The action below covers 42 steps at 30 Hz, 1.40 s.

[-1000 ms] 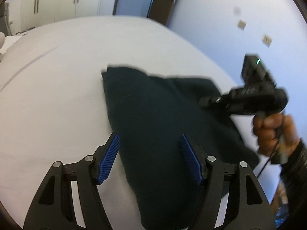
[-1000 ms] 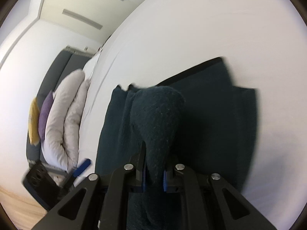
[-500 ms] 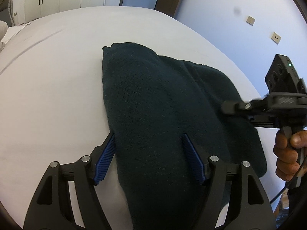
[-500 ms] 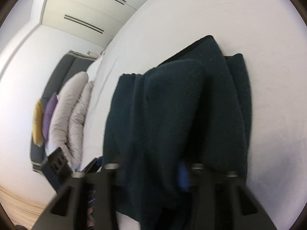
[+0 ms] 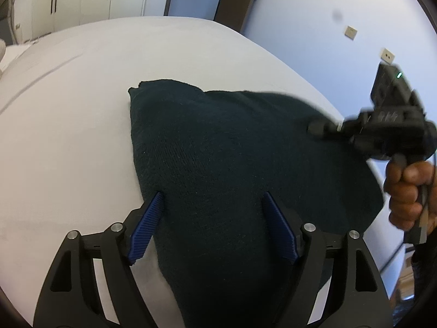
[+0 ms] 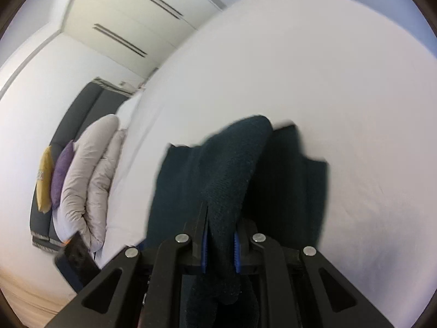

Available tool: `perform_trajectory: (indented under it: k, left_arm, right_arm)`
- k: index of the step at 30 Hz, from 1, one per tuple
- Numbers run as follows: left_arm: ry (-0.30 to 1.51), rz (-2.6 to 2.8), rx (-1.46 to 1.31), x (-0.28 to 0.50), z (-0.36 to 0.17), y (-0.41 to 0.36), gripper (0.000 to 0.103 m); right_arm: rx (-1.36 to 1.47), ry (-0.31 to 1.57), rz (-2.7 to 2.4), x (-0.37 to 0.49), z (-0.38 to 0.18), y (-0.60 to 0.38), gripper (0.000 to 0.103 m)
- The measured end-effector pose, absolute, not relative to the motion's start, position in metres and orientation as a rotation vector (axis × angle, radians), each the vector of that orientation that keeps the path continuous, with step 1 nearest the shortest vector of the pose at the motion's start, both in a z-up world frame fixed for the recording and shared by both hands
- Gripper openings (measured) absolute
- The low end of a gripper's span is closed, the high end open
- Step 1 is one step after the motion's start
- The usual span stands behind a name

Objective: Fold small clothes

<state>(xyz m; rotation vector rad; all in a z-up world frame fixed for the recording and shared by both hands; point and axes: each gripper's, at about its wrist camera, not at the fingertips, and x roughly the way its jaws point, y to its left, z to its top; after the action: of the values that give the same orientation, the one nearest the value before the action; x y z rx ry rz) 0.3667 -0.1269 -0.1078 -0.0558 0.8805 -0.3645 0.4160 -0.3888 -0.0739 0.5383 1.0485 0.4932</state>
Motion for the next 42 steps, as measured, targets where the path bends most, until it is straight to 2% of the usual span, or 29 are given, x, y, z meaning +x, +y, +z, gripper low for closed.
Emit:
perform_trajectory:
  k: [2, 6, 15, 18, 29, 31, 33, 36, 37, 39, 42]
  left_arm:
    - [0.875, -0.374, -0.035, 0.362, -0.111, -0.129, 0.078]
    - [0.862, -0.384, -0.014, 0.357, -0.111, -0.131, 0.079]
    - [0.839, -0.382, 0.02, 0.348, -0.107, -0.144, 0.079]
    - [0.844, -0.375, 0.04, 0.347, -0.111, -0.147, 0.081]
    - [0.877, -0.373, 0.045, 0.343, -0.121, -0.141, 0.087]
    - [0.882, -0.379, 0.031, 0.342, -0.12, -0.138, 0.087]
    - [0.876, -0.382, 0.016, 0.341, -0.118, -0.136, 0.087]
    - [0.861, -0.377, 0.025, 0.337, -0.118, -0.139, 0.087]
    - [0.865, -0.372, 0.035, 0.335, -0.12, -0.143, 0.087]
    - [0.86, -0.364, 0.051, 0.333, -0.121, -0.147, 0.088]
    - [0.868, -0.369, 0.043, 0.333, -0.119, -0.147, 0.088]
  right_arm:
    - [0.571, 1.097, 0.467, 0.407, -0.099, -0.397, 0.015]
    - [0.709, 1.036, 0.478, 0.379, -0.118, -0.425, 0.015]
    - [0.658, 1.027, 0.423, 0.408, -0.098, -0.427, 0.014]
    - [0.656, 1.082, 0.436, 0.415, -0.11, -0.425, 0.015]
    - [0.758, 1.045, 0.421, 0.375, -0.116, -0.437, 0.016]
    - [0.798, 1.03, 0.433, 0.367, -0.115, -0.438, 0.024]
    - [0.752, 1.006, 0.414, 0.354, -0.105, -0.435, 0.027]
    - [0.687, 1.001, 0.421, 0.329, -0.094, -0.425, 0.038]
    - [0.656, 1.012, 0.423, 0.322, -0.094, -0.418, 0.038]
    - [0.594, 1.042, 0.418, 0.314, -0.096, -0.404, 0.037]
    - [0.544, 1.056, 0.384, 0.312, -0.1, -0.401, 0.011]
